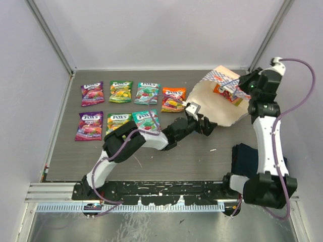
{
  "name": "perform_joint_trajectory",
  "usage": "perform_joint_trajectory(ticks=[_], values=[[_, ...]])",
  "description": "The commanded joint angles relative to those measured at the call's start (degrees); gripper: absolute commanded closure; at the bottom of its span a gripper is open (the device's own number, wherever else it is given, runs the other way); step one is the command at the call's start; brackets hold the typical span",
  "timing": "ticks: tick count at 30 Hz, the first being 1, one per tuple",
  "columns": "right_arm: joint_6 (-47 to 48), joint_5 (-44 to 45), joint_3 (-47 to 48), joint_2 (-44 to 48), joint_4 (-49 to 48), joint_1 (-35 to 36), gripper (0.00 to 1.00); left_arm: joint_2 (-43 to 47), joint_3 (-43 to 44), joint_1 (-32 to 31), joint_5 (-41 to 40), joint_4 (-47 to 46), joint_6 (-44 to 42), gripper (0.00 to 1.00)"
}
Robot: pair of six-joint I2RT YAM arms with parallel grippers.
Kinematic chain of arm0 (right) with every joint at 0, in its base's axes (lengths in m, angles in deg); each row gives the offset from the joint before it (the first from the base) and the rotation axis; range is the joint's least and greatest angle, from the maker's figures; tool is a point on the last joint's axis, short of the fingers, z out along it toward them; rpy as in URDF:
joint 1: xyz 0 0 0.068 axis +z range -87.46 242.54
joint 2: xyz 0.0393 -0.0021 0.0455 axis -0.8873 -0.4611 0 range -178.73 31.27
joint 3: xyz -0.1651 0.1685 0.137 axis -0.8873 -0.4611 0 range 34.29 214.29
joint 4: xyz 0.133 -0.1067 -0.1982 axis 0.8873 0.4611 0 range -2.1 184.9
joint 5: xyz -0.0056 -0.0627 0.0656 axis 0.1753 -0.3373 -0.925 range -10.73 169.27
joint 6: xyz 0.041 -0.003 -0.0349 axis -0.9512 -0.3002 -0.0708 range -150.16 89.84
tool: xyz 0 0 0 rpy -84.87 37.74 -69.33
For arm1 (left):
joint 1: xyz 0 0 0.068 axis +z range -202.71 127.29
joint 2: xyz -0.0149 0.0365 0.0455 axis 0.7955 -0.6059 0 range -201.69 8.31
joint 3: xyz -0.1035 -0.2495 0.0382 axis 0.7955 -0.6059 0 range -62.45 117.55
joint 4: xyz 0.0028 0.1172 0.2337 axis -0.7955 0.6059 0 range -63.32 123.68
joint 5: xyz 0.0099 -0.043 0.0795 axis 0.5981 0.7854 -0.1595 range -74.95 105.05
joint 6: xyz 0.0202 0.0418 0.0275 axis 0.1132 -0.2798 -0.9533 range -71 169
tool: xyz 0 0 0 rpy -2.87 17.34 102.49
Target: Take the snacks out of the paper bag
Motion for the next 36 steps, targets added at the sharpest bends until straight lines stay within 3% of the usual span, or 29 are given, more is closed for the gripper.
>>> perform_joint_trajectory(ticks=[1, 5, 9, 12, 16, 18, 22, 25, 27, 33, 36], values=[[-4.3, -7.7, -1.0, -5.7, -8.9, -10.2, 0.99, 13.3, -2.3, 1.5, 0.4, 2.0, 0.1, 0.02], [-6.8, -13.9, -0.6, -11.7, -12.0, -12.9, 0.99, 19.5, -4.4, 4.8, 2.2, 11.2, 1.4, 0.02], [-6.6, -15.0, -2.6, -8.7, -12.1, -11.1, 0.99, 27.6, -9.2, 8.1, 2.7, 15.5, 1.6, 0.02], [-4.3, -11.8, -2.8, -1.9, -6.9, -5.3, 0.99, 34.1, -11.5, 10.3, 2.0, 21.2, -0.3, 0.02], [-2.7, -1.1, -5.6, 9.6, -4.6, 12.6, 0.99, 43.1, -15.8, 11.6, -2.1, 27.2, -4.3, 0.02], [-2.1, 0.2, -6.3, 10.3, -3.8, 15.4, 0.99, 46.4, -17.3, 12.1, -3.8, 29.6, -5.7, 0.02], [1.5, 3.6, -5.2, 3.5, -3.5, 12.4, 0.99, 48.6, -17.2, 13.0, -3.9, 33.2, -6.1, 0.02], [-2.8, -7.7, -5.4, -1.5, -6.5, 0.9, 0.99, 48.0, -16.3, 13.0, -1.6, 35.1, -5.9, 0.02], [-4.8, -10.3, -5.3, -3.3, -7.9, -3.5, 0.99, 47.2, -15.2, 13.0, 0.6, 36.7, -5.6, 0.02], [-4.2, -7.1, -1.1, -4.7, -7.9, -5.3, 0.99, 45.9, -14.0, 13.0, 1.4, 38.6, -6.0, 0.02], [-5.0, -7.2, 5.9, -8.9, -7.5, -6.4, 0.99, 46.3, -13.2, 13.0, 0.8, 40.2, -7.4, 0.02]])
